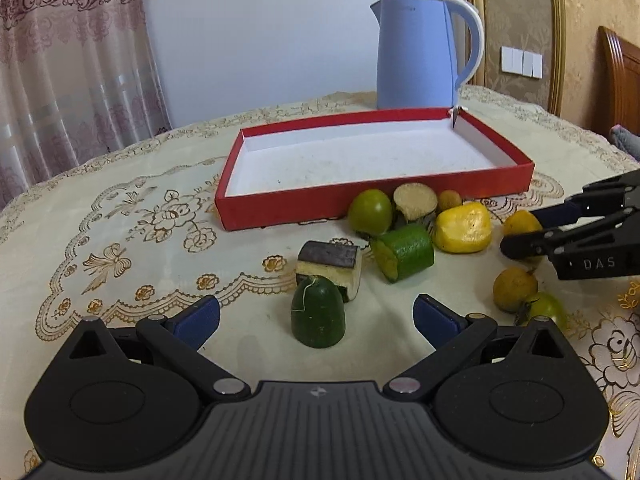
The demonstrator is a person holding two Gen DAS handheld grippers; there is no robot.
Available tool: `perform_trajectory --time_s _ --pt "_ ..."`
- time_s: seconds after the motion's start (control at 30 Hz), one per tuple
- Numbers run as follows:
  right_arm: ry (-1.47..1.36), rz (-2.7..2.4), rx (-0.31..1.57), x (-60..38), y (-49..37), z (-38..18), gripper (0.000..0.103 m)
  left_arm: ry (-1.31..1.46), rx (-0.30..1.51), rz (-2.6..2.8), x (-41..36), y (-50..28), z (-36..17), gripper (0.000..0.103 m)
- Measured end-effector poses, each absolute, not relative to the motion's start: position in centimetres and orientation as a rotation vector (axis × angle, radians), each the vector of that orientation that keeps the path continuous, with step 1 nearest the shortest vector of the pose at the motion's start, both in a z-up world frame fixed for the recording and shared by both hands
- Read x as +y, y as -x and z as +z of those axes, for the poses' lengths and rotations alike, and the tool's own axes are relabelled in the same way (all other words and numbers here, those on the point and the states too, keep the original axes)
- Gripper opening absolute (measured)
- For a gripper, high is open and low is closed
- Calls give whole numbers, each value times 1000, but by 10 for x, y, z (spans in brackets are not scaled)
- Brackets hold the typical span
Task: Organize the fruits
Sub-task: 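Grasp the yellow mango piece with the right tool and lift it, then carry the mango with the right tool while the left tool grasps the cucumber chunk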
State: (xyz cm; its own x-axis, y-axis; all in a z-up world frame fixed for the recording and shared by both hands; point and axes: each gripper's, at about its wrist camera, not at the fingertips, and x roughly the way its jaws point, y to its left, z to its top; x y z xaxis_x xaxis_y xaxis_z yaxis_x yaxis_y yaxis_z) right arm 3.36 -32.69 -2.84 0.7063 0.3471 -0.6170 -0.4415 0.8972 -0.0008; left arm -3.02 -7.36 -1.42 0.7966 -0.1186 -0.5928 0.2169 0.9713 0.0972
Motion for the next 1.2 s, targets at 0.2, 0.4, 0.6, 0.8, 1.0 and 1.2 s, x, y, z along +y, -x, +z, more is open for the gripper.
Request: perform_trajectory --time_s 0.2,0.4,0.6,0.8,1.0,1.2 --pt "110 442 618 -334 -26 -26 37 -148 646 -180 -72 24 -15 103" --pt "64 438 565 -344 -22 -14 37 -163 674 -209 -81 19 -18 103" --pt "97 445 479 -348 -34 21 37 -135 689 -203 -82 14 -20 103" --pt "123 435 448 -351 -71 43 37 -126 700 -187 -80 9 -21 103" --pt "94 415 471 -348 -108 36 37 -90 716 -174 -75 2 -22 103" --pt "76 403 526 -349 -131 18 37 -118 707 -213 -80 6 -21 84"
